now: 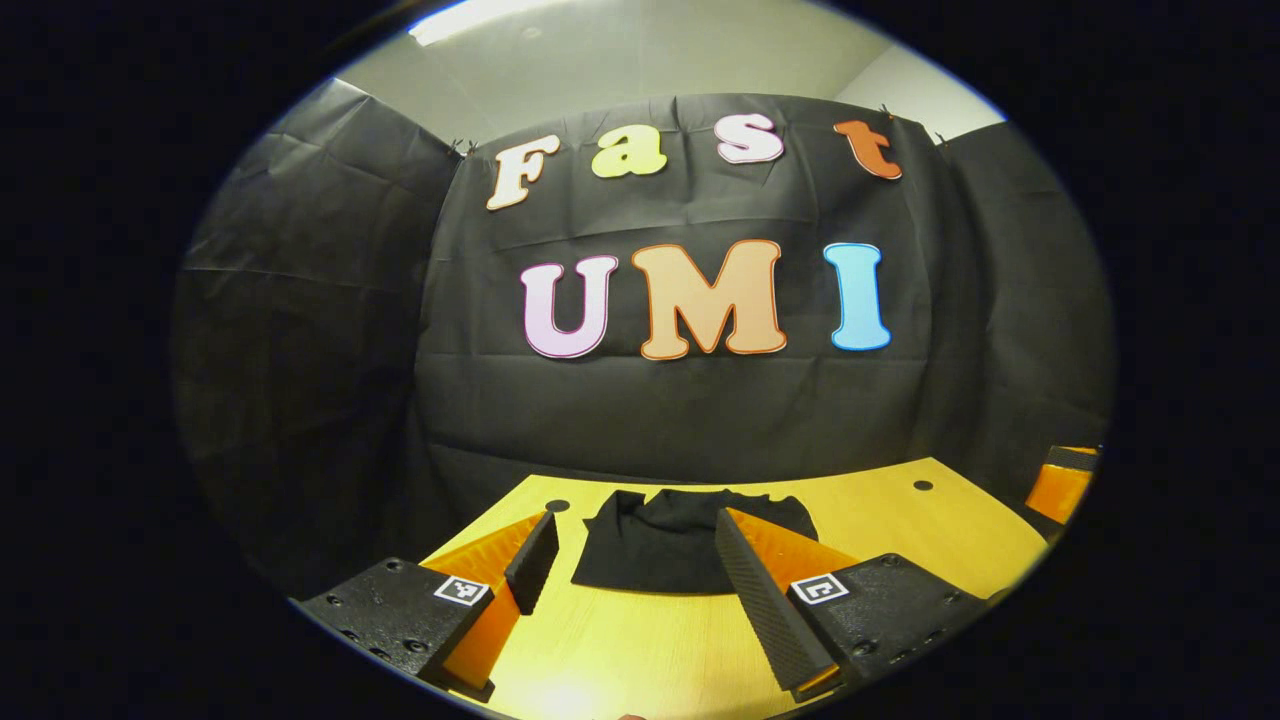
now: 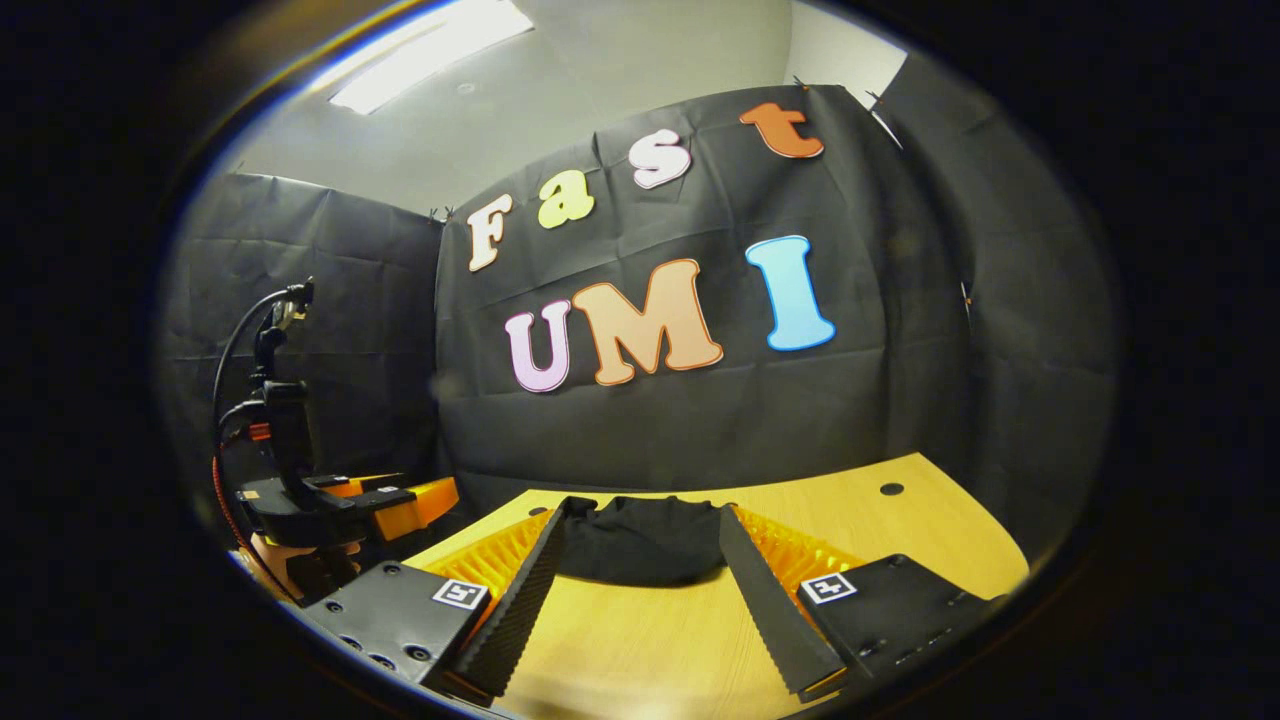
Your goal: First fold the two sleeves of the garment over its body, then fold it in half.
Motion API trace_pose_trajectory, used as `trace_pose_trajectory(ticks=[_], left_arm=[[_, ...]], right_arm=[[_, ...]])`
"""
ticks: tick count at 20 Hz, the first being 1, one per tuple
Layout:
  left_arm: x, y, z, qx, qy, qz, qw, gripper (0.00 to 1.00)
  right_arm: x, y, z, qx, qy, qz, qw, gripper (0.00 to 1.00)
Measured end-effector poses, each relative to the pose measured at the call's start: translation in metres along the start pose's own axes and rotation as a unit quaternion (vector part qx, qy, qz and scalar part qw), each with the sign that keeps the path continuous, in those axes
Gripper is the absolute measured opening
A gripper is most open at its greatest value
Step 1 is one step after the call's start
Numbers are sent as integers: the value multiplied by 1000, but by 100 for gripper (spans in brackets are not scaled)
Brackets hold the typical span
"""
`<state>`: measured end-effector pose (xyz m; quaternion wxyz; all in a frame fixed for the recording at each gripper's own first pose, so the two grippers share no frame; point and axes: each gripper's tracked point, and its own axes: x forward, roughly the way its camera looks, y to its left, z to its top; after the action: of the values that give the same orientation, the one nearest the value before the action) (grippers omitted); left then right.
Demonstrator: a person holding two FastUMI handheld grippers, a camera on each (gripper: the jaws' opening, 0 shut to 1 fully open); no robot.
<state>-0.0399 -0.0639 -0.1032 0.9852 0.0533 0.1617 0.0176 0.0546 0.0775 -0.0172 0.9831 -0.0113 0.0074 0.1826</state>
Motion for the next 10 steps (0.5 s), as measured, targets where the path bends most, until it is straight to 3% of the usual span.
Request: trace_pose_trajectory(ticks=[10], left_arm=[[-1,-22,4,6,-9,-14,1000,94]], right_arm=[[-16,-30,-14,-3,4,-21,1000,97]])
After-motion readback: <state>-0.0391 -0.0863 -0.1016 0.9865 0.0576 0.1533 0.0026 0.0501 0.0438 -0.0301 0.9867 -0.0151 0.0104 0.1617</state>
